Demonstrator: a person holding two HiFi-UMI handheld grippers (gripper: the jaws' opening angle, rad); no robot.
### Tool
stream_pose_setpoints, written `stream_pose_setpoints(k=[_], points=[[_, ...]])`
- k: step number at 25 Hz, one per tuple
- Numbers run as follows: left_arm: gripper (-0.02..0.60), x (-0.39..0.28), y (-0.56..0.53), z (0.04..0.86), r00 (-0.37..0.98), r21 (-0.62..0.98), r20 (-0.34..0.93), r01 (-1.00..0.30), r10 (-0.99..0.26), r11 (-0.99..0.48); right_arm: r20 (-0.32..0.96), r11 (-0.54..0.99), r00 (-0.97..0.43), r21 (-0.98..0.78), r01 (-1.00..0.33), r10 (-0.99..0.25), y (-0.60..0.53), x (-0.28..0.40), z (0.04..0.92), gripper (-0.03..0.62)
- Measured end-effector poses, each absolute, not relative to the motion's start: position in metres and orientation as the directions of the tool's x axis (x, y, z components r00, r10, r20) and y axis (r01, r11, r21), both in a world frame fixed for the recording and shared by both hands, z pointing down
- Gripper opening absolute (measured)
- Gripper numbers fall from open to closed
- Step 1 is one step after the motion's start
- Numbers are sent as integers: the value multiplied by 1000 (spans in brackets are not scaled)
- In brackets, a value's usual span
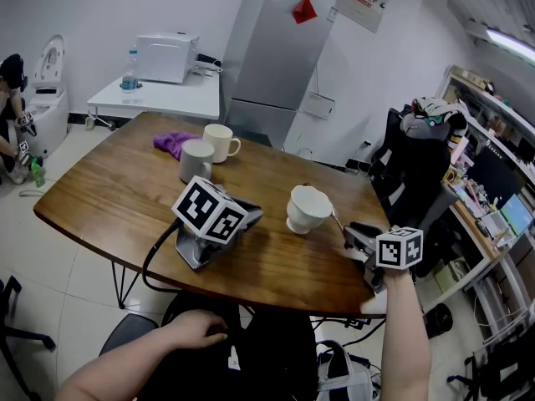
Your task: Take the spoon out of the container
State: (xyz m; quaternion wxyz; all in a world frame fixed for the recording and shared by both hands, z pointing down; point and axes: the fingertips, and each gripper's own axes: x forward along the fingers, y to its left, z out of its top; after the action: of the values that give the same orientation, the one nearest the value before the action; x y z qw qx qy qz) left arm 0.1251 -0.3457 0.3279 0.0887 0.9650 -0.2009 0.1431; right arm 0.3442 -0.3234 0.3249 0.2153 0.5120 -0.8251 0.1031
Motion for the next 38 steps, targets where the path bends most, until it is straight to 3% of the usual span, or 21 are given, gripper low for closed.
stream_pose_setpoints(k=[12,38], points=[[12,125,-346,329,879,113,311,-413,-362,-904,267,483,-487,-83,-872,-832,-309,321,305,4],[12,124,-346,328,879,113,311,-413,-362,-904,187,531,-534,-73,-844,-824,-298,303,305,2]])
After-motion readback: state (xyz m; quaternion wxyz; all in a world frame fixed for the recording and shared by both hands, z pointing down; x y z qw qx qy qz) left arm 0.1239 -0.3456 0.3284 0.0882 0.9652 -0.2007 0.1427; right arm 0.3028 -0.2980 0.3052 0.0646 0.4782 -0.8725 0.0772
